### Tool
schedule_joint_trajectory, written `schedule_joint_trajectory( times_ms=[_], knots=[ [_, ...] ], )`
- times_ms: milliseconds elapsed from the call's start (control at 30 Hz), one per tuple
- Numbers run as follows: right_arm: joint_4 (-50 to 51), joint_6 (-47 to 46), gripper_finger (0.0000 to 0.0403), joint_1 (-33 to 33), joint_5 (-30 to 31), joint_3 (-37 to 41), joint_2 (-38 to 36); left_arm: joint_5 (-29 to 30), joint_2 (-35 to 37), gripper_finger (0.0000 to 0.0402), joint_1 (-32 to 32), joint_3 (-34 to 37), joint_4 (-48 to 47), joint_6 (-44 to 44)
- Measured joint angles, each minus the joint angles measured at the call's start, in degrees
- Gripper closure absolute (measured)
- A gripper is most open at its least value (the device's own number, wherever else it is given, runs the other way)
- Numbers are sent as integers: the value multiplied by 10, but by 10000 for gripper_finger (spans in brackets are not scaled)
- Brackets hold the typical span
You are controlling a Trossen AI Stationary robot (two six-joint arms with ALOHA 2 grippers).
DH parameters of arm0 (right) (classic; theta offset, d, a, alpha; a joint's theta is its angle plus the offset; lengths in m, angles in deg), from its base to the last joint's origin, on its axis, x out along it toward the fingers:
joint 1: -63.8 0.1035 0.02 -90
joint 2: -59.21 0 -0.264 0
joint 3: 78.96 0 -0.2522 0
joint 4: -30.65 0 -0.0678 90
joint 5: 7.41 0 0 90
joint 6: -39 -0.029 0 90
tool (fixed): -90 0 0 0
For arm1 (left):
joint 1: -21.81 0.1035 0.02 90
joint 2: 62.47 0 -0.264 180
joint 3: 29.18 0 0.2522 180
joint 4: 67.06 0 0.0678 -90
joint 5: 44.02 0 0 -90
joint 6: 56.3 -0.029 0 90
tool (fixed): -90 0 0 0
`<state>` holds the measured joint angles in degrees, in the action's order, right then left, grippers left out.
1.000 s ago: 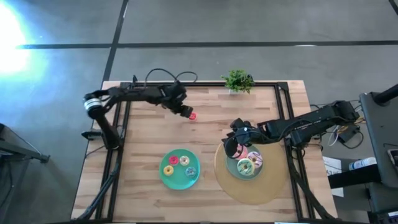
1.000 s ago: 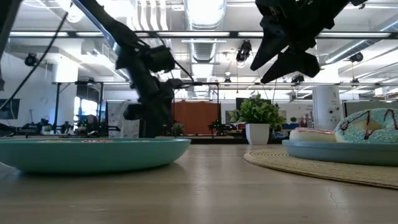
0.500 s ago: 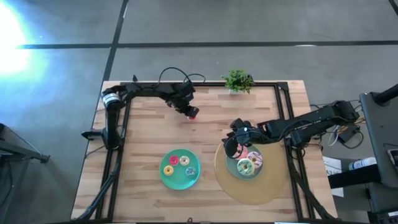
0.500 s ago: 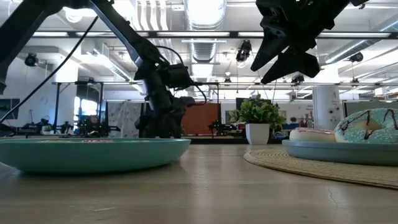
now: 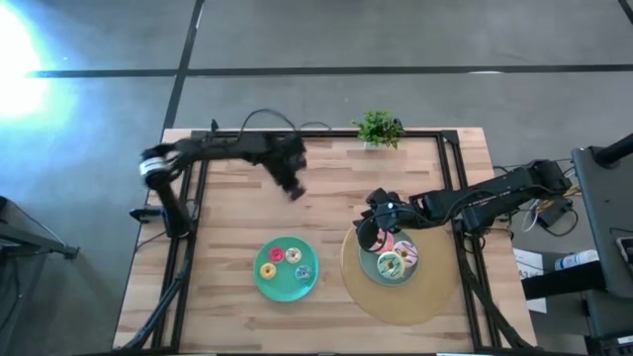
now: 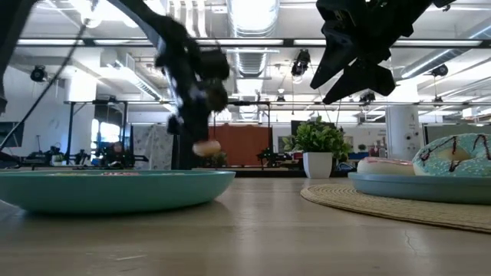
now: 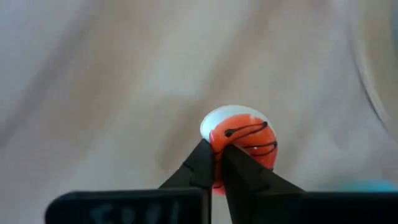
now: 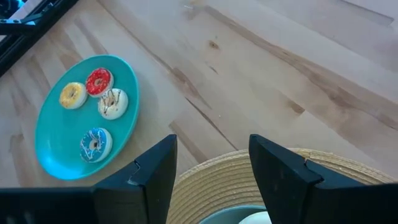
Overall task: Pick & Place donuts
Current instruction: Put the small orange donut on the green plate, then return to Home Position
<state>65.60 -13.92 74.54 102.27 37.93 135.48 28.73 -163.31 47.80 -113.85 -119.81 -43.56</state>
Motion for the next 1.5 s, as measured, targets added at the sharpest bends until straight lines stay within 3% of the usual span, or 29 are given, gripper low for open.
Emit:
schedule_joint_trajectory(
  times_ms=[100, 200, 400, 567, 867, 1033, 1233, 1500],
  knots=[
    [0, -4, 211, 0, 0, 0, 0, 51, 70, 400, -89, 22, -68, -36],
    [0, -7, 211, 0, 0, 1, 0, 94, 139, 401, -209, 72, -45, -31],
    [-3, -26, 211, 0, 0, 1, 0, 146, 191, 401, -419, 176, 74, 140],
    [-17, -52, 211, 1, -1, 1, 0, 210, 183, 401, -531, 208, 137, 225],
    [-44, -89, 211, 9, 0, -2, 14, 241, 90, 400, -558, 209, 191, 276],
    [-47, -97, 211, 27, -1, -18, 36, 253, 66, 358, -557, 198, 185, 292],
    [-42, -97, 211, 37, -1, -33, 68, 251, 110, 289, -556, 191, 140, 292],
    [-42, -106, 211, 38, -2, -41, 74, 270, 247, 276, -538, 192, 78, 275]
  ],
)
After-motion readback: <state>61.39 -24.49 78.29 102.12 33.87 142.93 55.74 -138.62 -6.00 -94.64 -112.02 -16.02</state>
